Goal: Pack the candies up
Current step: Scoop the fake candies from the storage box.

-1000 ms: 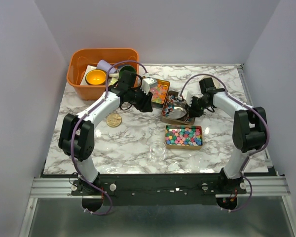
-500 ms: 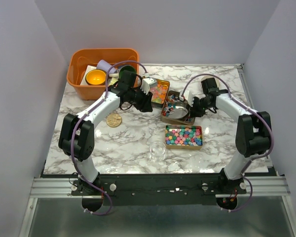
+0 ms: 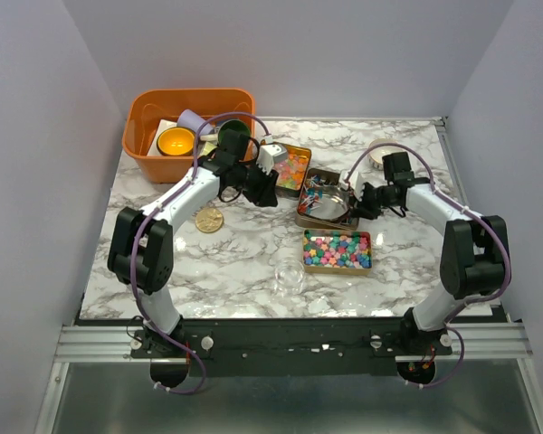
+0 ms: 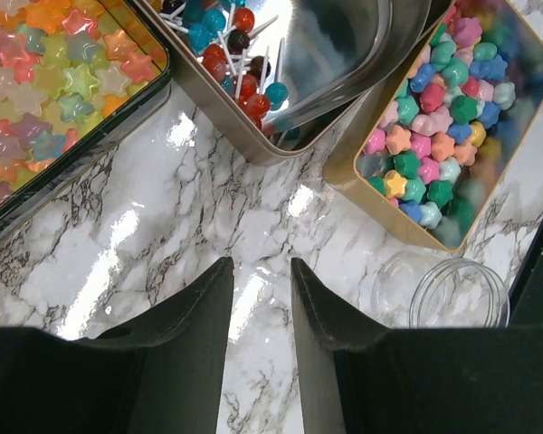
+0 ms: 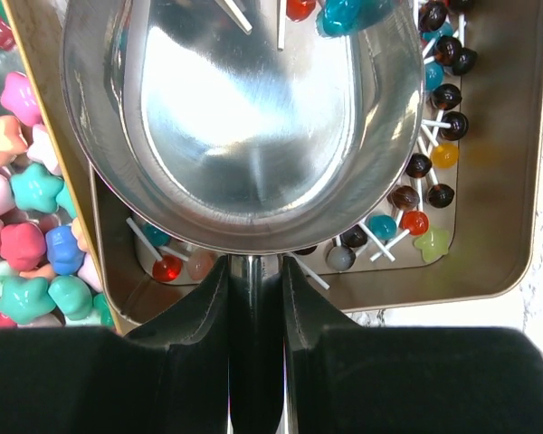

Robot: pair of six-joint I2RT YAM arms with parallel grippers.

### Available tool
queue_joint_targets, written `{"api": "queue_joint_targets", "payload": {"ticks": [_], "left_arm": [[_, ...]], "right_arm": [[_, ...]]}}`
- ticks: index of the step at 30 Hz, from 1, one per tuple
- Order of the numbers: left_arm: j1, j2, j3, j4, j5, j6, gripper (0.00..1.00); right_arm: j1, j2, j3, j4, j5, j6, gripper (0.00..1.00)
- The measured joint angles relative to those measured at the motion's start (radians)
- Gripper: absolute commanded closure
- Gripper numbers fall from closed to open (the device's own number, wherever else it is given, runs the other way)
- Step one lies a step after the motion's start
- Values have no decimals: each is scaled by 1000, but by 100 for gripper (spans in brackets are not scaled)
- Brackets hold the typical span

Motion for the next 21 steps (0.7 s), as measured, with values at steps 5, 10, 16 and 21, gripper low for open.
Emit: {"api": "queue_joint_targets", "payload": {"ticks": [5,10,16,21], "left_arm": [[2,25,18,-2,-1,5,58],[2,43,33,-3,-3,11,58],[2,45,34,-3,-5,22,58],[2,51,34,-3,-16,23,58]], "right_arm": [[-54,-1,-2,5,-75,6,99],[-98,-19,-2,6,-132,5,99],[-111,-77,-35,20,-174,1,99],[-126,-109,-76,47,-202,3,99]]}}
